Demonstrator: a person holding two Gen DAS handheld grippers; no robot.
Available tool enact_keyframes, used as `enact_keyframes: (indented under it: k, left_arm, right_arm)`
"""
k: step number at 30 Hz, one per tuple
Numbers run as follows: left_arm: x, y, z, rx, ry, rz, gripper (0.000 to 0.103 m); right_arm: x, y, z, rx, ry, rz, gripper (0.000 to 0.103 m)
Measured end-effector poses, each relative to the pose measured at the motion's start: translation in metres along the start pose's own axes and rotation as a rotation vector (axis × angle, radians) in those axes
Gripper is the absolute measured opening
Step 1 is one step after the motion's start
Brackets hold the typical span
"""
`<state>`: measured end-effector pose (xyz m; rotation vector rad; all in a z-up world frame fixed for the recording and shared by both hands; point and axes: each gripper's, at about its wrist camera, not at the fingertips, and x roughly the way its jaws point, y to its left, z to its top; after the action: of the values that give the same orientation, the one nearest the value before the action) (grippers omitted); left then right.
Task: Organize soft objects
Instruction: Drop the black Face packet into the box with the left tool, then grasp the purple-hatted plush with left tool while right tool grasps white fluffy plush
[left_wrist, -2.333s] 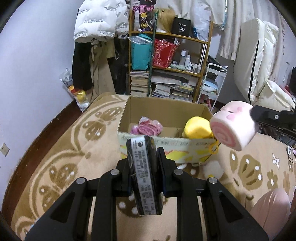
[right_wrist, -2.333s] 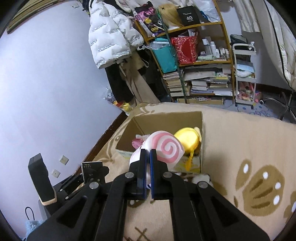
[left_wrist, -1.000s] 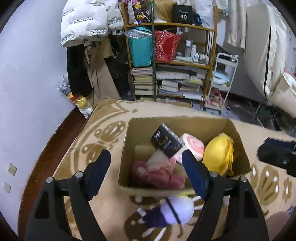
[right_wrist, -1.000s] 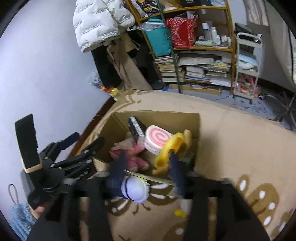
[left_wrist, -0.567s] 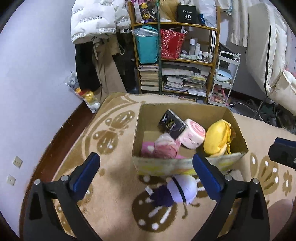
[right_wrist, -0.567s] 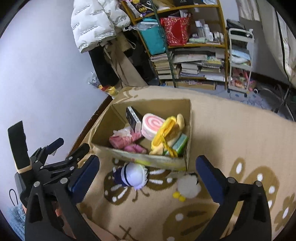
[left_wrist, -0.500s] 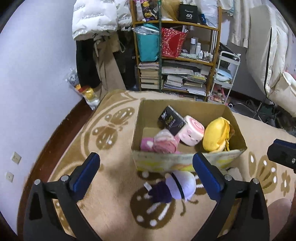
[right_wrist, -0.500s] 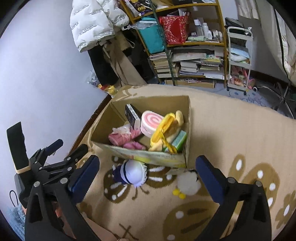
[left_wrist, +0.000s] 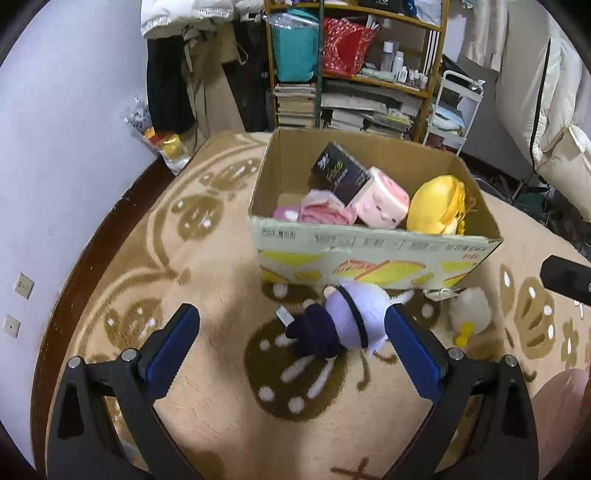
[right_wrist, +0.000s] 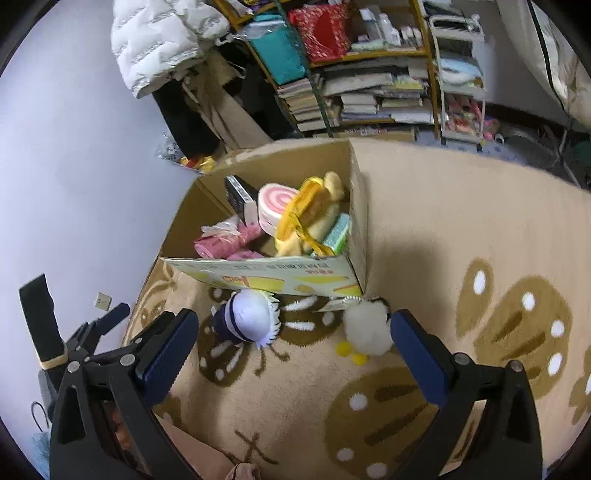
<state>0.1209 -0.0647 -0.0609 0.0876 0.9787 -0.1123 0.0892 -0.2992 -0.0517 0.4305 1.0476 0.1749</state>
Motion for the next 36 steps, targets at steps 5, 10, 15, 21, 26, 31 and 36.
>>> enact_keyframes:
  k: [5,10,15,21,26,31,36]
  left_arm:
    - [0.024,0.0,-0.005,0.012,0.046,-0.022,0.099]
    - [0.044,0.001,-0.007,-0.001,0.081,-0.024,0.099]
    - [0.06,-0.002,-0.005,-0.003,0.097,-0.037,0.099]
    - [0.079,-0.007,-0.001,0.0,0.116,-0.065,0.099]
    - [0.085,-0.015,0.001,0.011,0.118,-0.1,0.099]
    - [0.091,-0.031,0.004,0.049,0.125,-0.129,0.099]
    - [0.1,-0.047,0.004,0.075,0.142,-0.128,0.1]
  right_arm:
    - [0.013,-0.014,-0.003,0.034,0.028,0.021,0.103]
    - [0.033,-0.026,-0.004,0.052,0.07,-0.008,0.103]
    - [0.053,-0.032,-0.005,0.051,0.115,-0.049,0.103]
    - [0.072,-0.039,-0.007,0.052,0.151,-0.072,0.103]
    - [0.082,-0.046,-0.008,0.069,0.168,-0.095,0.103]
    - [0.096,-0.055,-0.008,0.093,0.202,-0.113,0.103]
    - [0.107,-0.059,-0.007,0.106,0.23,-0.112,0.103]
